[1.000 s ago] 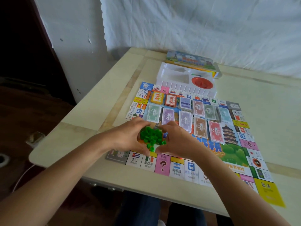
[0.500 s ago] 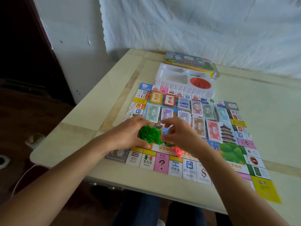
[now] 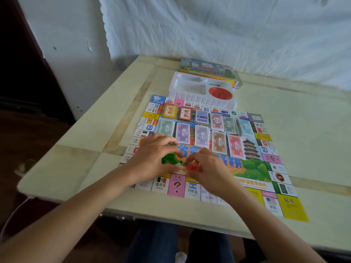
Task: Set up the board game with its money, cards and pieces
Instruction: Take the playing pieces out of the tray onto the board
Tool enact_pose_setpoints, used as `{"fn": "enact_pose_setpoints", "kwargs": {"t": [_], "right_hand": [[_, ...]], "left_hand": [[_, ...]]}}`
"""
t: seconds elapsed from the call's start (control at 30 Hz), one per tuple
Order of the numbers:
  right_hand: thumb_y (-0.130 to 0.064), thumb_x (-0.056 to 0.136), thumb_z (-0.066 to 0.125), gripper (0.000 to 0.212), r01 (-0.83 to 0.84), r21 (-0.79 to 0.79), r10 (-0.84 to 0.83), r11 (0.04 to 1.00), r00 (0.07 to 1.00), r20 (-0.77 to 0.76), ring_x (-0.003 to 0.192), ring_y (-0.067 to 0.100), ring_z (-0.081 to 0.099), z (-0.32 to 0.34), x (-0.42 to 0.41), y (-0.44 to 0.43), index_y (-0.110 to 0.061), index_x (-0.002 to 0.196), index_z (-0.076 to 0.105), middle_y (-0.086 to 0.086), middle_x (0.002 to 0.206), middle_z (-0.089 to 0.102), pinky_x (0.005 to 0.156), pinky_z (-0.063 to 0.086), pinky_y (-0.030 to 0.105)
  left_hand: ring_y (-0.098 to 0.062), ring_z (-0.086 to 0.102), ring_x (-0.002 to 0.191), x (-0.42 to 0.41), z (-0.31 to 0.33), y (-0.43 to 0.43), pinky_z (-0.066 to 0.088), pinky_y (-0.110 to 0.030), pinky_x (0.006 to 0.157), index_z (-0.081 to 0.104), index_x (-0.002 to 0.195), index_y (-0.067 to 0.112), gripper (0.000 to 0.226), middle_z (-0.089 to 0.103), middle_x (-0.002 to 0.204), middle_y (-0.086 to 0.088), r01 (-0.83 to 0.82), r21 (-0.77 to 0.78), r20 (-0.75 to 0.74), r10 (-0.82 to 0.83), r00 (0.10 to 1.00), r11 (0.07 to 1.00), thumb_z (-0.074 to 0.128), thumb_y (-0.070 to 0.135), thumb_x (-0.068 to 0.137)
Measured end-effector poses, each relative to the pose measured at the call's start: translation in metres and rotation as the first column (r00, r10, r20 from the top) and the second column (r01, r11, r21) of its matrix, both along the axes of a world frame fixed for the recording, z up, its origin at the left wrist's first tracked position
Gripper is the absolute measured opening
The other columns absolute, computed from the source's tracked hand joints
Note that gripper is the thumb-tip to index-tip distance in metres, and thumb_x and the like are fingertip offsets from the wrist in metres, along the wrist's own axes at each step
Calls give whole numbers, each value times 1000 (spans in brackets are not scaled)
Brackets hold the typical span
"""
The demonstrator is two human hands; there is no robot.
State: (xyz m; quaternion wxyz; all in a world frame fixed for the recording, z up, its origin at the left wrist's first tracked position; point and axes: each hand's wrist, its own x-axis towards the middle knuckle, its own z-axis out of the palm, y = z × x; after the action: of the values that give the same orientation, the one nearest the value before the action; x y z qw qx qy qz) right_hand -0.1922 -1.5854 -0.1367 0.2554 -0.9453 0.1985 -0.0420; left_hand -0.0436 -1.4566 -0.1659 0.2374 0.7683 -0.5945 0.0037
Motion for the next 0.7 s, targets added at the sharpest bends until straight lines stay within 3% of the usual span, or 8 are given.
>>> {"fn": "enact_pose_setpoints", "kwargs": {"t": [0.13, 0.27, 0.33, 0.4, 0.53, 0.7], "right_hand": [[-17, 88, 62, 12, 3, -22, -2, 1000, 1000, 29, 83, 20, 55, -3, 7, 1, -15, 99, 67, 0, 94, 48, 76, 46, 32], [-17, 89, 62, 10, 10, -19, -9, 1000, 998, 67, 80, 19, 54, -5, 12, -1, -13, 96, 67, -2, 92, 46, 66, 41, 22], [-18, 89, 62, 11, 16, -18, -14, 1000, 997, 80, 79, 18, 52, -5, 17, -1, -12, 98, 66, -1, 93, 46, 61, 36, 15], [-20, 90, 62, 15, 13, -17, -11, 1000, 996, 89, 81, 17, 53, -4, 23, 0, -11, 101, 65, 0, 97, 47, 63, 38, 20], [-18, 87, 66, 36, 11, 57, -16, 998, 996, 86, 73, -2, 49, -4, 21, -4, -12, 122, 56, -5, 104, 44, 67, 38, 14], [-12, 86, 67, 43, 59, 82, -63, 995, 997, 43, 82, 5, 50, -4, 11, -11, -12, 126, 53, -7, 105, 44, 72, 38, 15]], "left_hand": [[-17, 43, 122, -3, -3, -8, 25, -35, 98, 70, 94, 31, 25, 57, 124, 10, -20, -4, -3, 20, 1000, 1000, 67, 51, 79], [-13, 41, 122, -3, -4, -5, 28, -38, 102, 69, 89, 27, 12, 58, 123, 12, -29, -34, -64, 27, 998, 999, 70, 36, 82], [-13, 41, 123, -3, -4, -4, 25, -34, 101, 69, 89, 24, 10, 58, 124, 11, -37, -46, -74, 33, 997, 998, 71, 30, 81], [-13, 40, 123, -3, -3, -2, 22, -30, 100, 68, 89, 24, 10, 57, 125, 10, -48, -54, -89, 43, 995, 997, 72, 28, 81], [-14, 38, 126, -4, 1, -3, 24, -34, 103, 68, 95, 23, 17, 55, 128, 7, -77, -71, -87, 71, 994, 994, 72, 31, 80], [-15, 34, 129, -5, 4, -12, 21, -35, 104, 70, 94, 22, 20, 52, 132, 8, -85, -43, 24, 86, 996, 995, 69, 39, 82]]}}
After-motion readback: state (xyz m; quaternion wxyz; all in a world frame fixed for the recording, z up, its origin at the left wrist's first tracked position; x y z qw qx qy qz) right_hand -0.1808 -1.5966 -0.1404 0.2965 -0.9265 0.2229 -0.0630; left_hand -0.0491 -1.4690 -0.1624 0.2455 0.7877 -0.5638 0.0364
